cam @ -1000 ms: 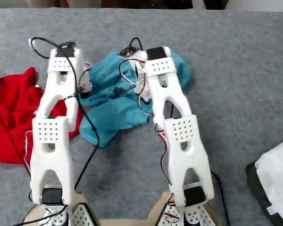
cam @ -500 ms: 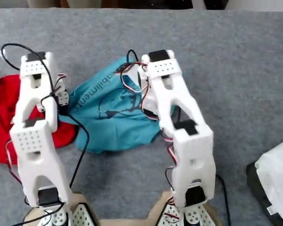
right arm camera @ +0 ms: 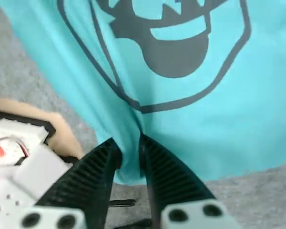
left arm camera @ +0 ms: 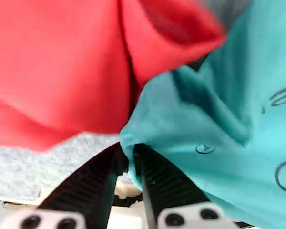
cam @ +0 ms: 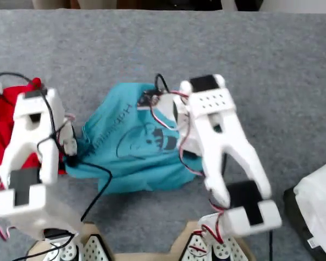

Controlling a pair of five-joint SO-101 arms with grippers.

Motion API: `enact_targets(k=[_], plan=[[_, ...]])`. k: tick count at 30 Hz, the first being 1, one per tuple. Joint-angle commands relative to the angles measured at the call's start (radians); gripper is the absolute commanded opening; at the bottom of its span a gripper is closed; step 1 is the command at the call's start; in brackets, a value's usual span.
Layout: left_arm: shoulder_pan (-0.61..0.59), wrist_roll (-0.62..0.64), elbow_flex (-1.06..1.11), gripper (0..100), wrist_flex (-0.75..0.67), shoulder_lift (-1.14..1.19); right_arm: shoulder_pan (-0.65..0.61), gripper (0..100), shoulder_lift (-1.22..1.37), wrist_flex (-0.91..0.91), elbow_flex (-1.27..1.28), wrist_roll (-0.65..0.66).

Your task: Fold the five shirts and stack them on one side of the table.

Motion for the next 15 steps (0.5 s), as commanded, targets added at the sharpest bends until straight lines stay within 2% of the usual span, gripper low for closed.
enact_targets(k=[1, 5, 9, 15], plan=[[-0.020, -0.011, 0.184, 2, -0.072, -0.199, 0.094, 5.8, -0.171, -0.025, 0.107, 0.055], [-0.083, -0.011, 0.206, 2, -0.087, -0.381, 0.191, 17.1, -0.297, -0.028, 0.131, 0.084], [-0.123, -0.011, 0.207, 2, -0.078, -0.544, 0.243, 27.4, -0.414, -0.026, 0.127, 0.172], [-0.129, -0.130, 0.249, 2, 0.002, -0.723, 0.314, 30.2, -0.495, -0.110, 0.101, 0.219]])
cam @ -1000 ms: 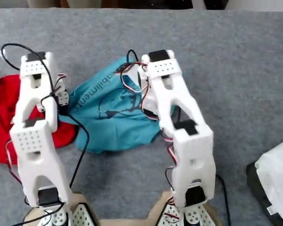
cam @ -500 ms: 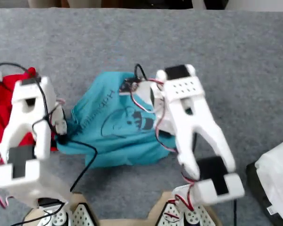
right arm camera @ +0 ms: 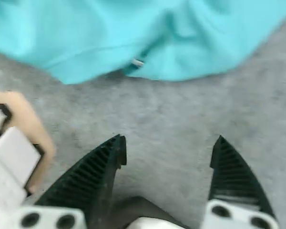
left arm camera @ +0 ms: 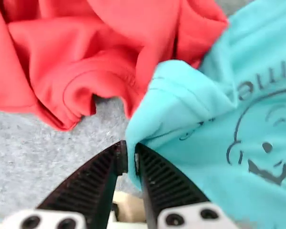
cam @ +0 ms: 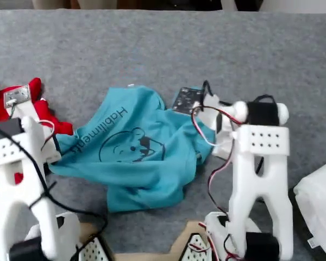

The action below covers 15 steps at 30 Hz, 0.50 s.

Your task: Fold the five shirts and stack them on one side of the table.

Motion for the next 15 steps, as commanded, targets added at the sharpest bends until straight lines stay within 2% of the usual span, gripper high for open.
enact_targets(k=[1, 6, 9, 15], plan=[[-0.009, -0.060, 0.038, 2, 0.032, -0.101, 0.048, 30.2, -0.042, -0.092, -0.031, 0.017], [-0.015, -0.160, 0.152, 2, 0.035, -0.128, 0.058, 30.2, 0.048, -0.278, -0.038, -0.002], [-0.017, -0.235, 0.187, 2, 0.057, -0.133, 0.056, 30.0, 0.162, -0.374, -0.104, -0.101], [-0.034, -0.318, 0.189, 2, 0.077, -0.130, 0.050, 30.0, 0.498, -0.365, -0.433, -0.250]])
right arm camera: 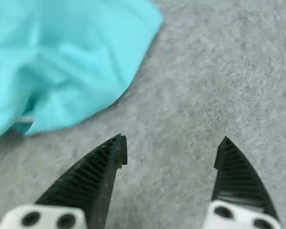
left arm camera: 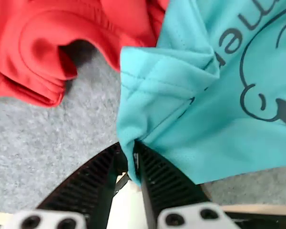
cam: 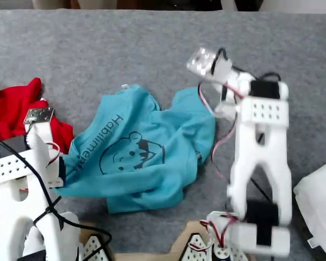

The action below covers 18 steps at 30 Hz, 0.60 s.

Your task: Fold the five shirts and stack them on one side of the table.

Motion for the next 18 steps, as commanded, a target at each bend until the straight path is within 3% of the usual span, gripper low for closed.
enact_targets(k=[1, 5, 9, 15, 18], plan=[[-0.015, -0.052, -0.006, 2, 0.011, -0.016, -0.005, 30.0, 0.202, 0.015, -0.254, -0.074], [-0.017, -0.144, -0.011, 2, 0.034, -0.022, -0.071, 30.0, 0.449, 0.127, -0.519, -0.132], [-0.017, -0.157, -0.063, 3, 0.063, -0.019, -0.140, 30.0, 0.690, 0.199, -0.774, -0.212], [-0.112, -0.100, -0.186, 22, 0.181, -0.019, -0.163, 30.0, 1.017, 0.238, -1.115, -0.330], [-0.201, -0.112, -0.265, 23, 0.181, -0.016, -0.162, 29.9, 1.156, 0.273, -1.264, -0.358]])
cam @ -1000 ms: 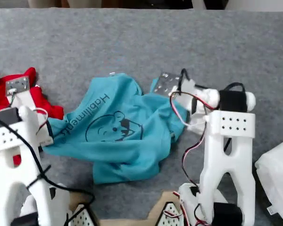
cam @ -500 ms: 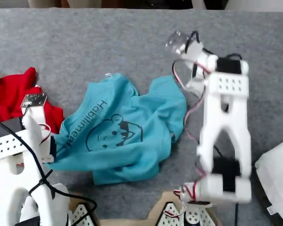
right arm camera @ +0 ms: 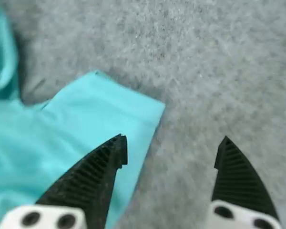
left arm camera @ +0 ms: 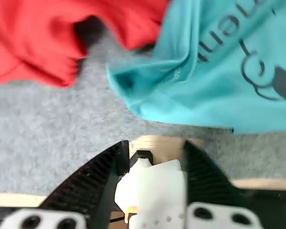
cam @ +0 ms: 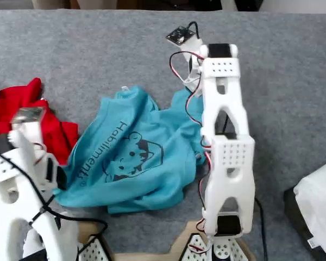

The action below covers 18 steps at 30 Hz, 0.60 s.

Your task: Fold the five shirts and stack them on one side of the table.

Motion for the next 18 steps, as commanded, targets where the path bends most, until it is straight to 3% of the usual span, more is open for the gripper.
enact_targets(k=[1, 4, 7, 13, 18], plan=[[-0.094, -0.008, -0.137, 23, 0.015, -0.015, -0.013, 29.9, 0.134, 0.051, -0.222, -0.028], [-0.115, -0.005, -0.252, 23, 0.006, -0.013, -0.025, 29.9, 0.236, 0.126, -0.358, -0.023], [-0.002, 0.112, -0.299, 23, -0.058, -0.012, -0.033, 25.0, 0.312, 0.187, -0.467, -0.025], [0.351, 0.499, -0.204, 23, -0.442, 0.062, -0.048, 1.1, 0.394, 0.212, -0.595, -0.028], [0.502, 0.641, -0.173, 23, -0.755, 0.328, -0.044, 1.5, 0.404, 0.210, -0.605, -0.028]])
